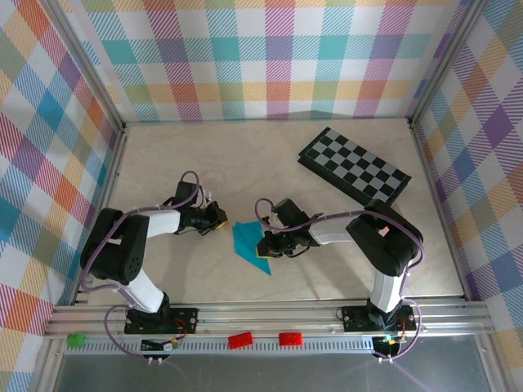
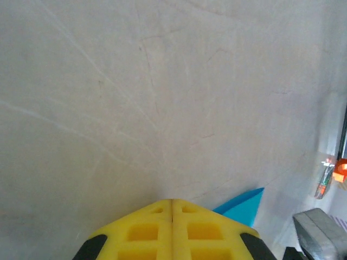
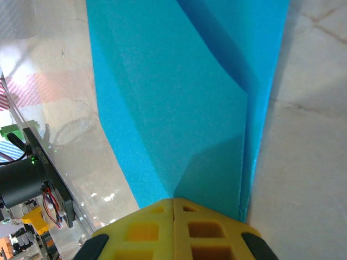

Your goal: Fold a paper plane with a square sheet of paper (pick it up from the middle)

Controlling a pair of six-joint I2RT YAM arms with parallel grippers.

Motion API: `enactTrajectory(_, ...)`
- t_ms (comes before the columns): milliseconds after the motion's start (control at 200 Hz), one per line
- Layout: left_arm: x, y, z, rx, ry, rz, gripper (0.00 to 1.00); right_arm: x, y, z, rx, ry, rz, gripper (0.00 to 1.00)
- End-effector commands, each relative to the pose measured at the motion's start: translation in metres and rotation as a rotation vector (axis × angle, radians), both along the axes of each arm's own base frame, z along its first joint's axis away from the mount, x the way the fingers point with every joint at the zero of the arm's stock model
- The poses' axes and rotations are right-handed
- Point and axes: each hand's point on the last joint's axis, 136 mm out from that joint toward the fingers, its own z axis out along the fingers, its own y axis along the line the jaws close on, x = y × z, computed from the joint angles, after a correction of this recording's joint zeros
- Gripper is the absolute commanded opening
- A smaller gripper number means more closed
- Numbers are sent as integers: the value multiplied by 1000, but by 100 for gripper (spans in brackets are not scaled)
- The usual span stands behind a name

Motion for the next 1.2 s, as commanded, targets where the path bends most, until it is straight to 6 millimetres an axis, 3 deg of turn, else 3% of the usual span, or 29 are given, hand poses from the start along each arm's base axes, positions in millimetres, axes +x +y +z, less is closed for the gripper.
enactTrajectory(0, 4, -5, 35, -38, -80, 2, 0, -39, -49, -50, -248, 154, -17, 0)
enactTrajectory(185, -17, -50, 48, -123, -116, -109, 0, -36, -48, -49, -252, 152, -23, 0)
enactTrajectory(290, -33, -76, 38, -148, -102, -188, 0, -36, -48, -49, -256, 153, -24, 0)
enactTrajectory(395, -44, -86, 16, -151, -51, -218, 0, -36, -48, -49, -258, 155, -26, 0)
enactTrajectory(475, -45, -82, -5, -127, -9, -197, 0, -37, -49, -49, -258, 157, -25, 0)
enactTrajectory(580, -35, -59, -28, -102, 42, -102, 0, -38, -49, -49, -256, 159, -24, 0)
enactTrajectory(700, -19, -35, -33, -100, 39, -43, 0, -40, -51, -49, -254, 160, -25, 0)
enactTrajectory(830, -5, -21, -32, -64, 33, -65, 0, -42, -52, -50, -255, 163, -21, 0)
enactTrajectory(910, 0, -18, -27, -46, 36, -72, 0, -42, -52, -50, -256, 162, -18, 0)
enactTrajectory(1005, 4, -22, -7, -71, 5, -72, 0, -40, -51, -48, -251, 154, -18, 0)
enactTrajectory(1195, -9, -38, 36, -90, -84, -88, 0, -35, -45, -42, -233, 144, -22, 0)
